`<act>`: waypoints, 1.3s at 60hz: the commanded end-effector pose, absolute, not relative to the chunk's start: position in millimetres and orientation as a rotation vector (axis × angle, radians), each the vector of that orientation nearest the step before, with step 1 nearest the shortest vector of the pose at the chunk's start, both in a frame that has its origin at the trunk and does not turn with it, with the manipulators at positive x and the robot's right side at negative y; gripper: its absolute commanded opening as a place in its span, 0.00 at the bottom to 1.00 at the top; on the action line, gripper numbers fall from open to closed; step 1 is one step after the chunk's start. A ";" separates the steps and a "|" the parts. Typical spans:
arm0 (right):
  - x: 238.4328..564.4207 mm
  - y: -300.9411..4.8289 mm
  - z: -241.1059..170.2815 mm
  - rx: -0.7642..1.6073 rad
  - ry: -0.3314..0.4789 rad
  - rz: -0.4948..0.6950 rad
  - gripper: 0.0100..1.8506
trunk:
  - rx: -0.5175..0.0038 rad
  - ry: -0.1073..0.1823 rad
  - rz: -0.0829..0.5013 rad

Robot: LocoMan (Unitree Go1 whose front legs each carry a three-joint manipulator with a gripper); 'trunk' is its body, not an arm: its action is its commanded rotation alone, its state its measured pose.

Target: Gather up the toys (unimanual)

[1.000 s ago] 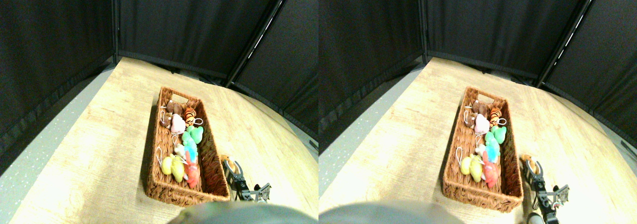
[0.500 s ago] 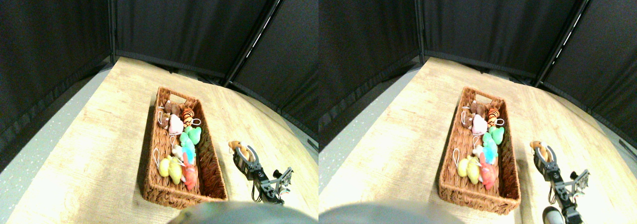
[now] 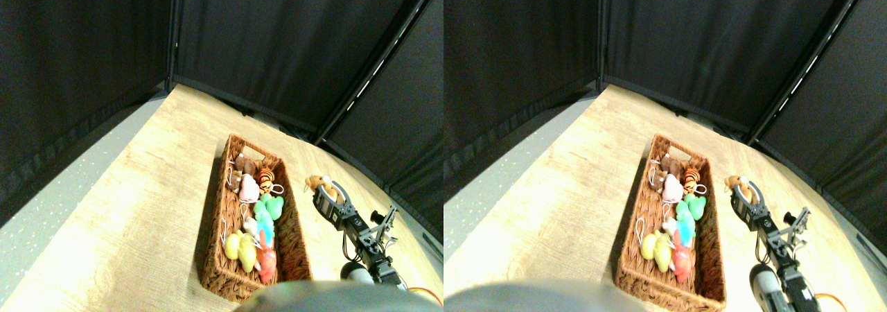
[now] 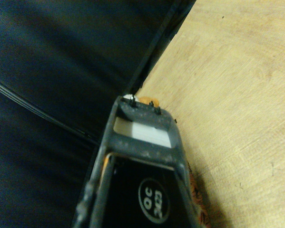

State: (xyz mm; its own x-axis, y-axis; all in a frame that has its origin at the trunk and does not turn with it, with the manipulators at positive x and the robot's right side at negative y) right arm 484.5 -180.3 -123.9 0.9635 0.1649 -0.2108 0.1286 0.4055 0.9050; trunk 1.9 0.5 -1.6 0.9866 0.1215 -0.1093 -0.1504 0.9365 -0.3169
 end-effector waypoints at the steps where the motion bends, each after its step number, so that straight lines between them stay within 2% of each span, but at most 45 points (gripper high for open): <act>1: 485.4 -172.5 -122.7 1.145 0.277 0.094 0.04 | -0.357 0.068 0.184; 15: 494.9 -141.9 -127.3 1.169 0.350 0.109 0.05 | -0.395 0.059 0.243; 21: 500.6 -128.2 -131.0 1.157 0.389 0.167 0.07 | -0.407 0.058 0.259; 30: 503.5 -120.1 -134.2 1.148 0.395 0.167 0.06 | -0.410 0.060 0.265; 37: 503.0 -118.5 -135.2 1.153 0.405 0.143 0.03 | -0.403 0.067 0.260; 39: 502.0 -118.4 -134.8 1.136 0.427 0.137 0.10 | -0.400 0.067 0.257; 41: 500.7 -118.3 -134.1 1.145 0.463 0.124 0.26 | -0.399 0.070 0.254; 42: 500.0 -118.6 -133.8 1.131 0.476 0.123 0.38 | -0.398 0.072 0.252; 43: 500.0 -118.6 -133.8 1.131 0.476 0.123 0.38 | -0.396 0.073 0.250; 45: 499.4 -120.3 -133.5 1.081 0.490 0.121 0.58 | -0.394 0.074 0.246; 48: 499.4 -123.1 -133.5 1.046 0.498 0.152 0.73 | -0.388 0.078 0.241; 60: 498.7 -134.3 -132.4 1.047 0.433 0.092 0.83 | -0.370 0.080 0.221; 66: 501.2 -151.4 -132.0 1.061 0.397 0.072 0.82 | -0.355 0.083 0.205; 72: 504.0 -174.8 -131.8 1.070 0.313 0.026 0.72 | -0.337 0.086 0.184; 77: 505.4 -205.8 -134.5 1.132 0.213 0.000 0.38 | -0.315 0.091 0.158; 78: 505.4 -205.8 -134.5 1.132 0.213 0.000 0.38 | -0.308 0.092 0.151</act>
State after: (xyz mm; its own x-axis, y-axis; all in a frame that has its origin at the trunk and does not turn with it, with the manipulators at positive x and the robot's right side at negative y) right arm 501.9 -193.1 -138.0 0.9677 0.1322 -0.2146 0.1386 0.4320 0.8911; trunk -2.2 -0.3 -3.0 0.9800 0.1652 -0.1107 -0.1924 0.9289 -0.3165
